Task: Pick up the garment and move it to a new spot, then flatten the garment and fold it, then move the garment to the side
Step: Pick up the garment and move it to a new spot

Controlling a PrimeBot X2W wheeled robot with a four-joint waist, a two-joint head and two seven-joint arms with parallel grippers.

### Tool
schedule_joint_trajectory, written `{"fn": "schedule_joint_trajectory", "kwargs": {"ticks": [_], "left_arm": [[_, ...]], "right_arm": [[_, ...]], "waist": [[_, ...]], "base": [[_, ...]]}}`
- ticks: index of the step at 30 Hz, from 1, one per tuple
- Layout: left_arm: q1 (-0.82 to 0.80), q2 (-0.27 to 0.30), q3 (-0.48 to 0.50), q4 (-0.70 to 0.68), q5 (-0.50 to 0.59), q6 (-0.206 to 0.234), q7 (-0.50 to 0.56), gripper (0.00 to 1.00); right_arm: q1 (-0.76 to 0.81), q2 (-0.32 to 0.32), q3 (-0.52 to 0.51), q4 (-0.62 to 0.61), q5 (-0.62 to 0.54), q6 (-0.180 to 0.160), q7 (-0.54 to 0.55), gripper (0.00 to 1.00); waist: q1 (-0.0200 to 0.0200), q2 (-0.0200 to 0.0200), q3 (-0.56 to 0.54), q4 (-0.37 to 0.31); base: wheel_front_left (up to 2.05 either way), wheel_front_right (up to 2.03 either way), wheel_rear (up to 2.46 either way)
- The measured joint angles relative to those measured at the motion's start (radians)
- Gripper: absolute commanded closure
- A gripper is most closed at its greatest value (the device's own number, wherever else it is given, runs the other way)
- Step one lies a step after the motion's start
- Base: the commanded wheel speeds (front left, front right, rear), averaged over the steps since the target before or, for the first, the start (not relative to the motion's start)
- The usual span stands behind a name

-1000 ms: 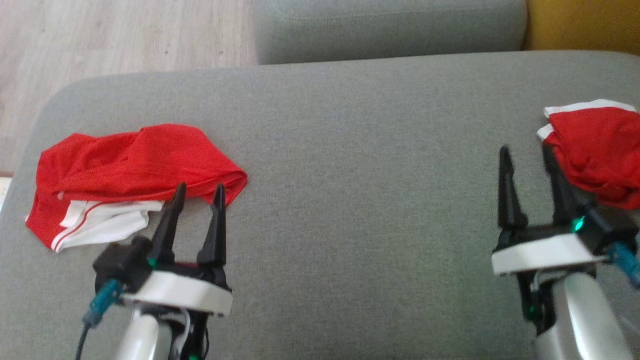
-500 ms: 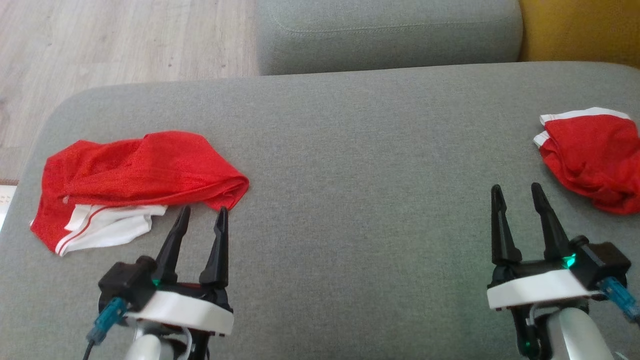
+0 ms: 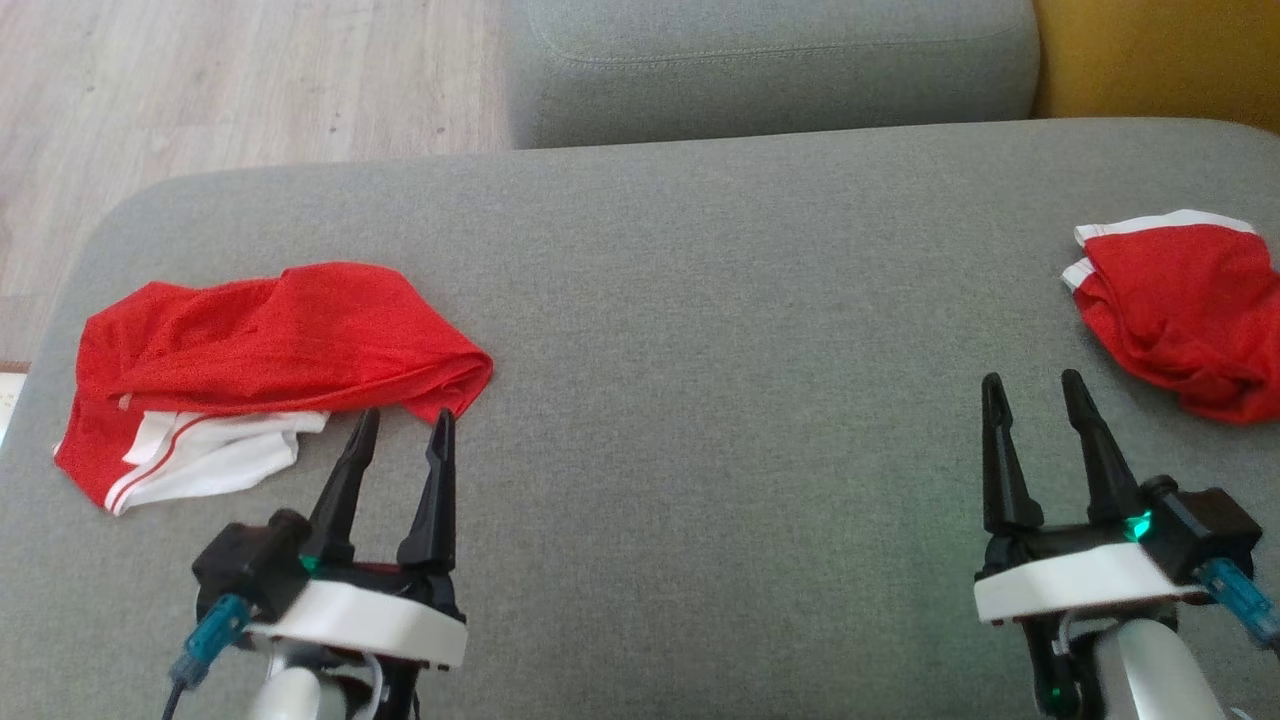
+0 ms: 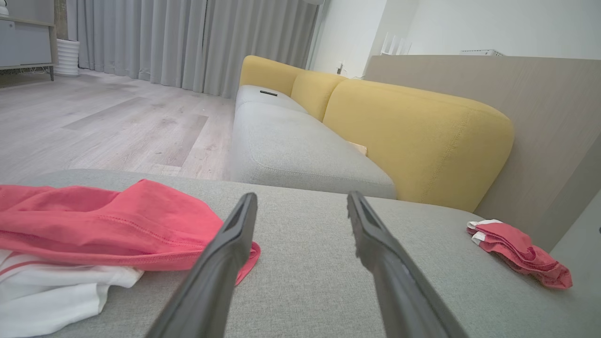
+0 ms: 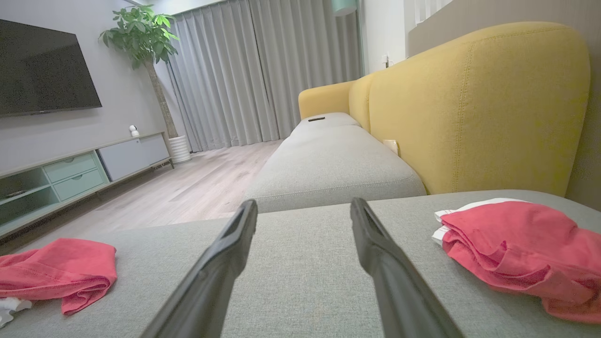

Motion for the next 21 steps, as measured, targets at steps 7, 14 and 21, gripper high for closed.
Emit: {"fn": "schedule_joint_trajectory", "kwargs": {"ticks": [7,14,21], "left_arm": [[0.0,0.0,-0.001,0.0,0.0,0.0,0.0,0.0],[-0.001,0.0,0.0,0.009,0.0,0.001,0.0,0.0],[-0.002,0.0,0.019,0.011,0.001,0.002,0.0,0.0]], "right_arm": [[0.0,0.0,0.0,0.001,0.0,0.0,0.0,0.0],[0.002,0.0,0.018,0.01,0.002,0.0,0.0,0.0],[0.003,0.0,0.059,0.022,0.01,0.0,0.0,0.0]], "waist": [[0.0,0.0,-0.003,0.004],[0.0,0.0,-0.002,0.037],[0.0,0.0,-0.002,0.108]], "base": [[0.0,0.0,0.0],[0.0,0.0,0.0],[0.0,0.0,0.0]]}}
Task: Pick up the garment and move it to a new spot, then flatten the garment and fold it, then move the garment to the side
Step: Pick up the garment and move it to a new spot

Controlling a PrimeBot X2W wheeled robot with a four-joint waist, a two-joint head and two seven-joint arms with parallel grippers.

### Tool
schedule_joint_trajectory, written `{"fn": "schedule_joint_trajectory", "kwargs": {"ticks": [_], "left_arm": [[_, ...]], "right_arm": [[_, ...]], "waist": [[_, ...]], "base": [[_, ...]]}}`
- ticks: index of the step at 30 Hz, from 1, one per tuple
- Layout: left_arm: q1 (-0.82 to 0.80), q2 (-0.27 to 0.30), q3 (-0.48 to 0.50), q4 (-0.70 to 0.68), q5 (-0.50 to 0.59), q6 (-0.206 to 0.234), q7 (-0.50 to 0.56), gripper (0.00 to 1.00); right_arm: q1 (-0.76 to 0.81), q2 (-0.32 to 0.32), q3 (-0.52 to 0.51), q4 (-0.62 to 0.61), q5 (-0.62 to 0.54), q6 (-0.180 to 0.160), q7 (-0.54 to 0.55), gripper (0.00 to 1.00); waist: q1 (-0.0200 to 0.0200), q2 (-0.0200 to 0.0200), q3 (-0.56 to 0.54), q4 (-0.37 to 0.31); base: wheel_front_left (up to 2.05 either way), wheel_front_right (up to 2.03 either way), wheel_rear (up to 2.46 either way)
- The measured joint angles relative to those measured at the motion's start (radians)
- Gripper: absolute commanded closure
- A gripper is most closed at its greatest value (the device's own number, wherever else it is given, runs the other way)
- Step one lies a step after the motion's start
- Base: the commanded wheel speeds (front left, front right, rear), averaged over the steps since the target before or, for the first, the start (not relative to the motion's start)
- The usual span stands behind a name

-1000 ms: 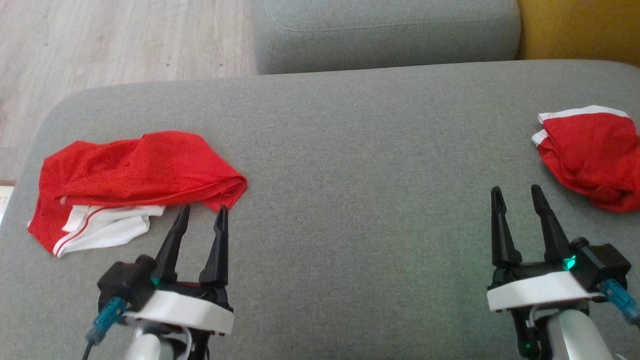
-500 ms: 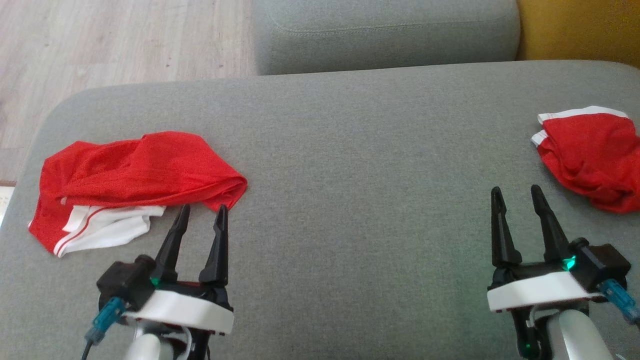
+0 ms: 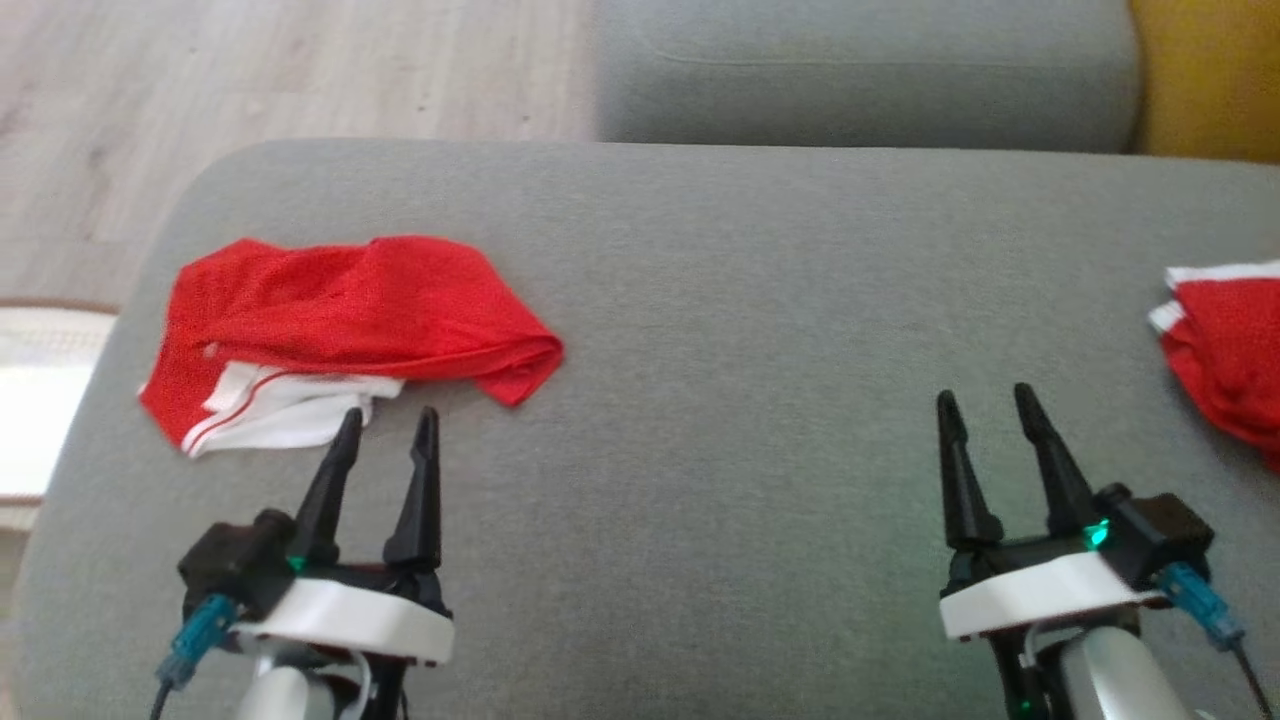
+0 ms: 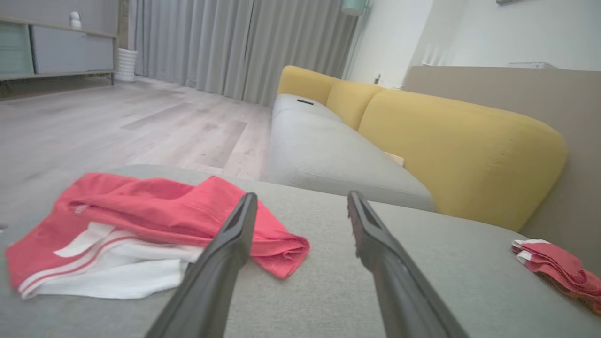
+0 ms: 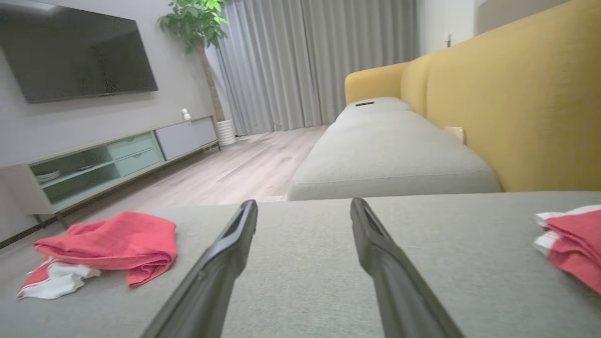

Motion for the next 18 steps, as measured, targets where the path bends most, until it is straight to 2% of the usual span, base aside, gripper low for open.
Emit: {"fn": "schedule_joint_trajectory", "kwargs": {"ticks": [9,18], "left_arm": [[0.0,0.001,0.051,0.002,0.006,0.008,0.0,0.0],[0.001,0.001,0.063,0.007,0.015,0.007,0.0,0.0]], "right_arm": [[0.001,0.0,0.064,0.016,0.018,0.0,0.0,0.0],[0.001,0.0,0.074,0.026,0.026,0.0,0.0,0.0]], "waist": [[0.0,0.0,-0.009,0.114],[0.0,0.0,-0.016,0.203]], "base": [[0.0,0.0,0.0],[0.0,0.0,0.0]]}}
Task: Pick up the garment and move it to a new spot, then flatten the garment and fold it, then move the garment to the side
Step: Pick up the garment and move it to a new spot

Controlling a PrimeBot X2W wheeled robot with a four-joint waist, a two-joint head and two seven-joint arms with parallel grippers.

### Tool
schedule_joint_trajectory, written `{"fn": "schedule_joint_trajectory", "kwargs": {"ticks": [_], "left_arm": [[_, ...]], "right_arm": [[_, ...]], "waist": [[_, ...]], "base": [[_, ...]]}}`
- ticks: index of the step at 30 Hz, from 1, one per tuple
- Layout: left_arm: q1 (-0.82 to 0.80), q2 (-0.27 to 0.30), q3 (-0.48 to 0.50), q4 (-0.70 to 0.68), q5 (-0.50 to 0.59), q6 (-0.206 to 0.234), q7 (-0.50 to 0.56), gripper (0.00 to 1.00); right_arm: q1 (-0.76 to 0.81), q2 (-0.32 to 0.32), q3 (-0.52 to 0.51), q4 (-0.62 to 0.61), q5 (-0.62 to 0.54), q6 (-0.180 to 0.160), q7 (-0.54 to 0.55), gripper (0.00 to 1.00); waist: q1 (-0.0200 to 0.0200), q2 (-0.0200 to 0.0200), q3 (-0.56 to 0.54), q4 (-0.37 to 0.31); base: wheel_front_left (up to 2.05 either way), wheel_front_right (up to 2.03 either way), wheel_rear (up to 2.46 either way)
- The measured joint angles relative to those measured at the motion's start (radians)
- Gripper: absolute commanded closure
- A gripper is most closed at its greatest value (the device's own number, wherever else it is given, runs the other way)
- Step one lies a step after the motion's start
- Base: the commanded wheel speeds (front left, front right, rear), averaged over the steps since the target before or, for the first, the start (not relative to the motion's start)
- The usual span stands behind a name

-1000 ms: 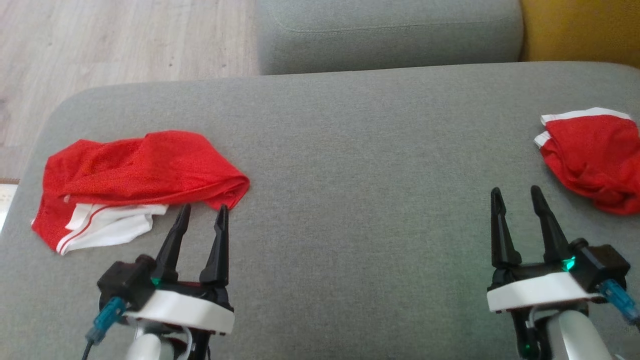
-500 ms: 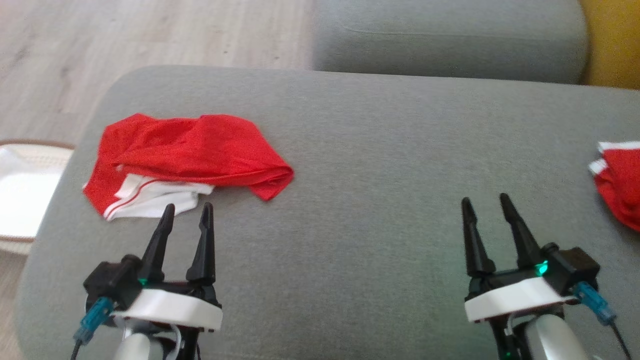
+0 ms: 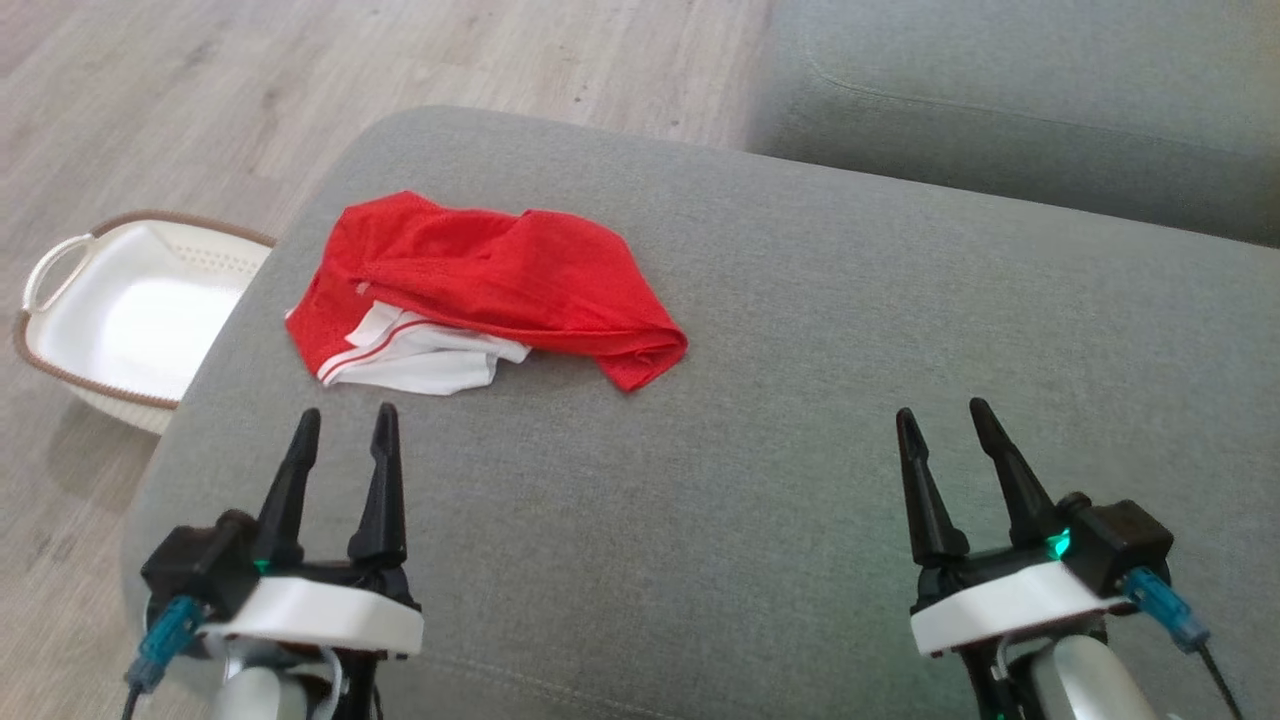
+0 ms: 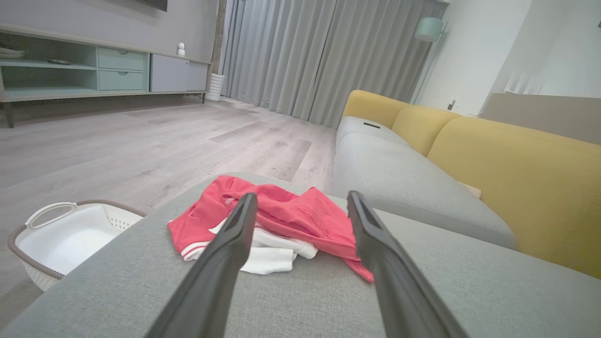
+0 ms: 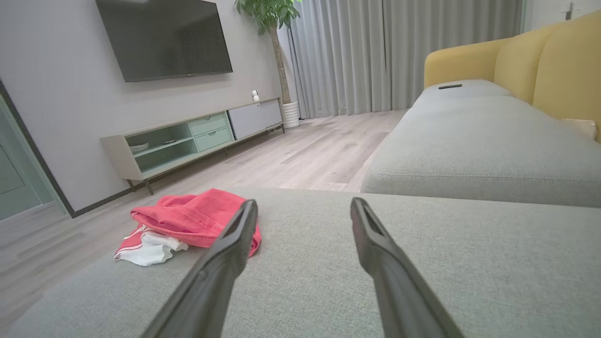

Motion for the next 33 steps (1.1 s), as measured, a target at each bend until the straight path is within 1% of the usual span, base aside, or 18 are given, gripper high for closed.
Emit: {"fn": "schedule_joint_trajectory", "kwargs": {"ticks": [4,8,12,14,18,21,24,28,29,31,33], "left_arm": [[0.0,0.0,0.016,0.003,0.001,-0.001,0.0,0.0],[-0.005,0.0,0.022,0.033,0.025,-0.011,0.0,0.0],[-0.068,0.007,0.032,0.113,0.066,-0.033,0.0,0.0],[-0.131,0.03,0.03,0.18,0.073,-0.04,0.0,0.0],[-0.274,0.105,0.004,0.33,0.08,-0.045,0.013,0.0],[-0.386,0.162,-0.058,0.422,0.072,-0.045,0.05,0.0],[-0.498,0.223,-0.19,0.482,0.027,-0.045,0.104,0.0],[-0.617,0.302,-0.377,0.543,-0.072,-0.053,0.168,0.0],[-0.617,0.302,-0.377,0.543,-0.072,-0.053,0.168,0.0],[-0.665,0.347,-0.46,0.574,-0.111,-0.053,0.198,0.0],[-0.705,0.38,-0.528,0.604,-0.157,-0.053,0.214,0.0]], "right_arm": [[0.0,0.0,0.005,0.002,0.0,0.0,0.0,0.0],[0.0,0.0,0.014,0.006,-0.001,0.0,0.0,0.0],[-0.003,0.0,0.008,0.006,-0.009,0.0,0.0,0.0],[-0.007,0.0,-0.001,0.006,-0.021,0.0,0.0,0.0],[-0.031,0.0,-0.022,-0.002,-0.04,0.0,0.0,0.0],[-0.057,0.0,-0.037,-0.013,-0.056,0.0,0.0,0.0],[-0.078,0.0,-0.044,-0.021,-0.067,0.0,0.0,0.0],[-0.113,-0.001,-0.047,-0.031,-0.081,0.0,0.0,0.0],[-0.113,-0.001,-0.047,-0.031,-0.081,0.0,0.0,0.0],[-0.135,-0.001,-0.048,-0.037,-0.082,0.0,0.0,0.0],[-0.156,-0.001,-0.05,-0.045,-0.084,0.0,0.0,0.0]], "waist": [[0.0,0.0,0.006,0.008],[0.0,0.0,0.022,0.001],[0.0,0.0,0.054,-0.013],[0.0001,0.0,0.074,-0.022],[0.0001,0.0,0.123,-0.04],[0.0002,0.0,0.163,-0.054],[0.0002,0.0,0.205,-0.069],[0.0003,0.0,0.264,-0.09],[0.0003,0.0,0.264,-0.09],[0.0003,0.0,0.294,-0.101],[0.0003,0.0,0.322,-0.114]], "base": [[0.0,0.0,0.0],[0.0,0.0,0.0],[0.0,0.0,0.0],[0.0,0.0,0.0],[0.0,0.0,0.0],[0.0,0.0,0.0],[0.0,0.0,0.0],[0.0,0.0,0.0],[0.0,0.0,0.0],[0.0,0.0,0.0],[0.0,0.0,0.0]]}}
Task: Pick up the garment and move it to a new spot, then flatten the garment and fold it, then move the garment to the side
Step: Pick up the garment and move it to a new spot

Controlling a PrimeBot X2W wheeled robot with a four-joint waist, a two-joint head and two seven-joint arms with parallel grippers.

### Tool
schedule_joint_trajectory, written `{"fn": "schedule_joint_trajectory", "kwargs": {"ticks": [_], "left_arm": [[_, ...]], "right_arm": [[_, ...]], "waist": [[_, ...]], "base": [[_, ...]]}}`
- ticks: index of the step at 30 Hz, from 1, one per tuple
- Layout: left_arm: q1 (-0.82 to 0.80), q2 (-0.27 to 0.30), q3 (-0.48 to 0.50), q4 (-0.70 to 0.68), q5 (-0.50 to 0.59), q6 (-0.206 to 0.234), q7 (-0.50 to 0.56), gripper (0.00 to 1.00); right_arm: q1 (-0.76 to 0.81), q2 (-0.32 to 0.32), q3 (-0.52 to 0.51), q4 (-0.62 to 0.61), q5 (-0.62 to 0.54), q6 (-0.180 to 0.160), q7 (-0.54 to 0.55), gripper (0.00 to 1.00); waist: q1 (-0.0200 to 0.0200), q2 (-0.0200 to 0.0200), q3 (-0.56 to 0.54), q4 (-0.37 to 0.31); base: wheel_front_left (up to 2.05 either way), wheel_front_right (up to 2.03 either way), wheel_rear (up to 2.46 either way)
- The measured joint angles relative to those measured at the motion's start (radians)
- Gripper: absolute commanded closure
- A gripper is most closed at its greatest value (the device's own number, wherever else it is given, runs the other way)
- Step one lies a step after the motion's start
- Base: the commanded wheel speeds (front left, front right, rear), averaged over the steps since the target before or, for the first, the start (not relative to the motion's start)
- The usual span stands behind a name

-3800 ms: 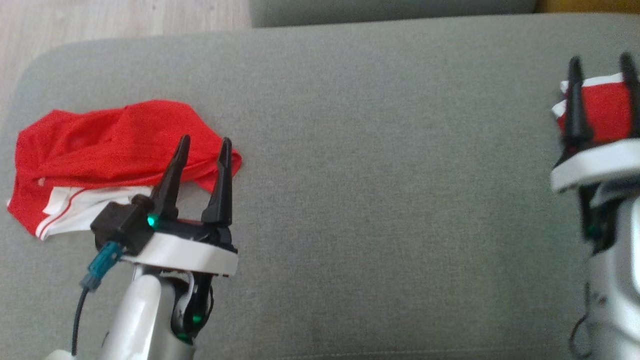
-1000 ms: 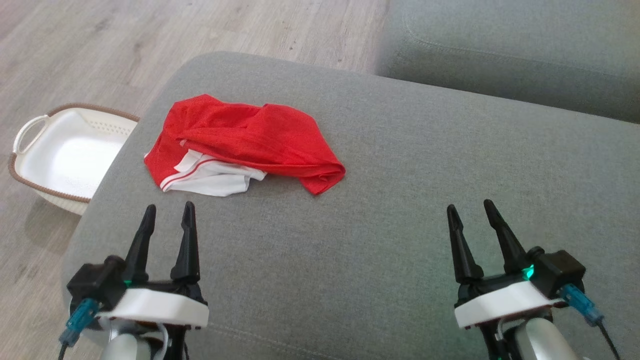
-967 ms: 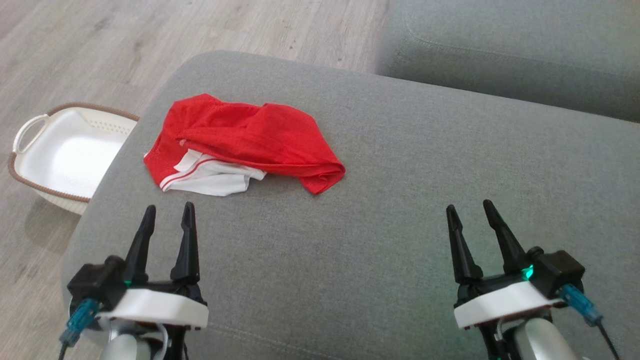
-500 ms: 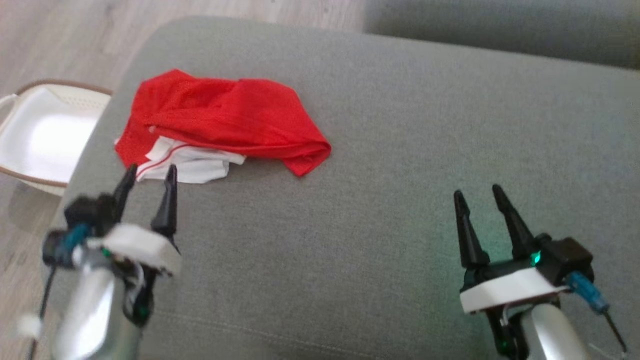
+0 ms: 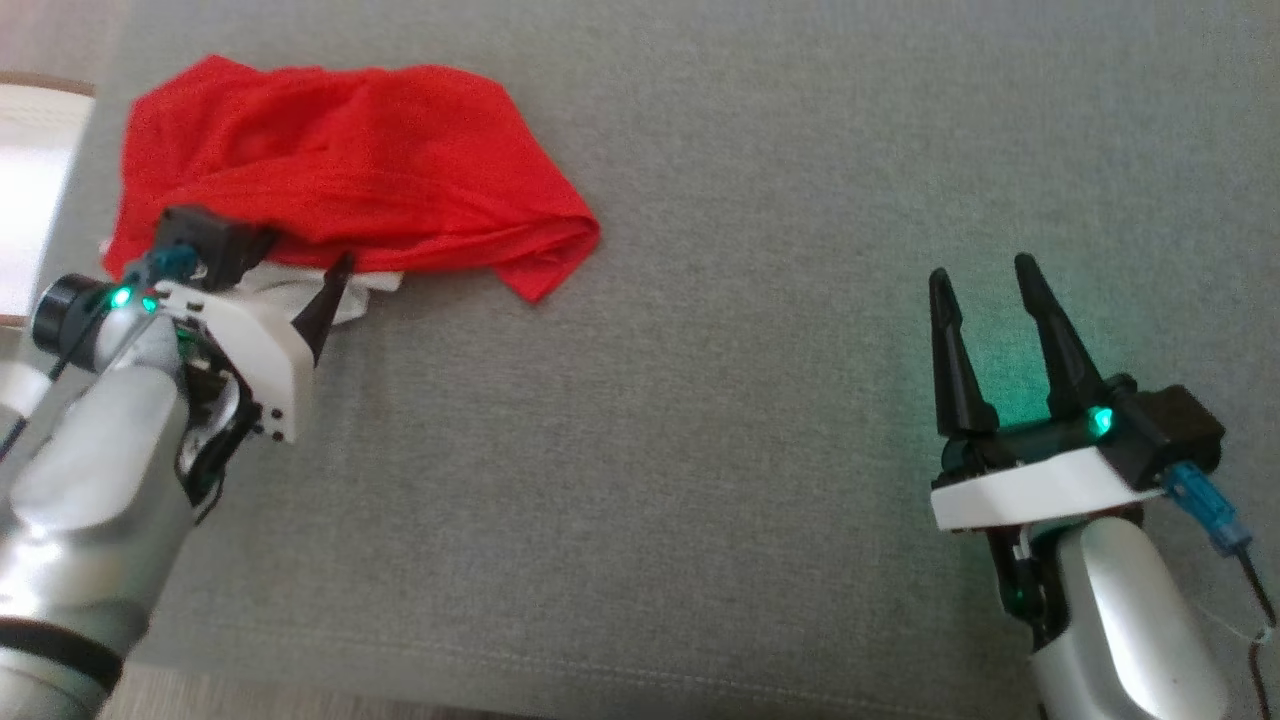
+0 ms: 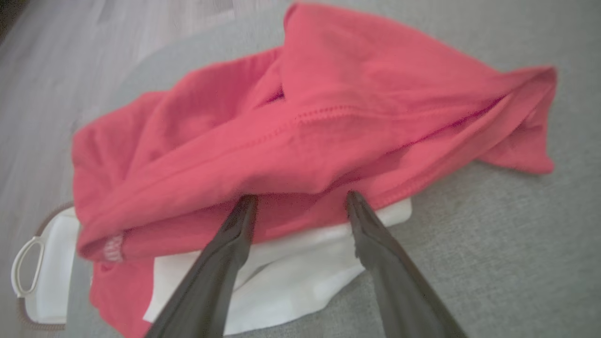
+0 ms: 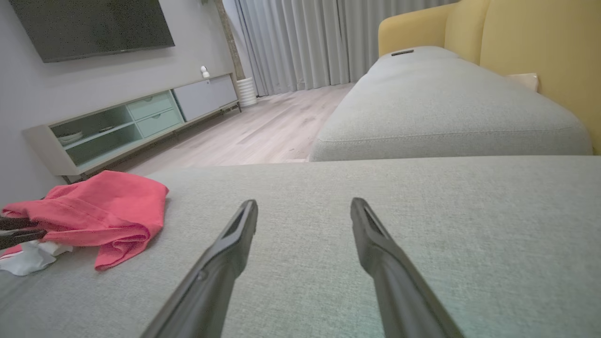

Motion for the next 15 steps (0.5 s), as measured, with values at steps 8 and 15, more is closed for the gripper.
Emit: {"fn": "schedule_joint_trajectory", "kwargs": {"ticks": [8,15], "left_arm": [[-0.123,0.049,-0.19,0.117,-0.168,0.0,0.001,1.0],[-0.162,0.052,-0.239,0.171,-0.196,0.0,-0.157,1.0]], "right_arm": [[-0.032,0.0,-0.011,-0.011,-0.015,0.0,0.0,0.0],[-0.032,-0.001,-0.013,-0.008,-0.004,0.0,0.0,0.0]], "waist": [[-0.0002,0.0,0.078,-0.061],[-0.0003,0.0,0.055,-0.078]], "base": [[0.0,0.0,0.0],[0.0,0.0,0.0]]}}
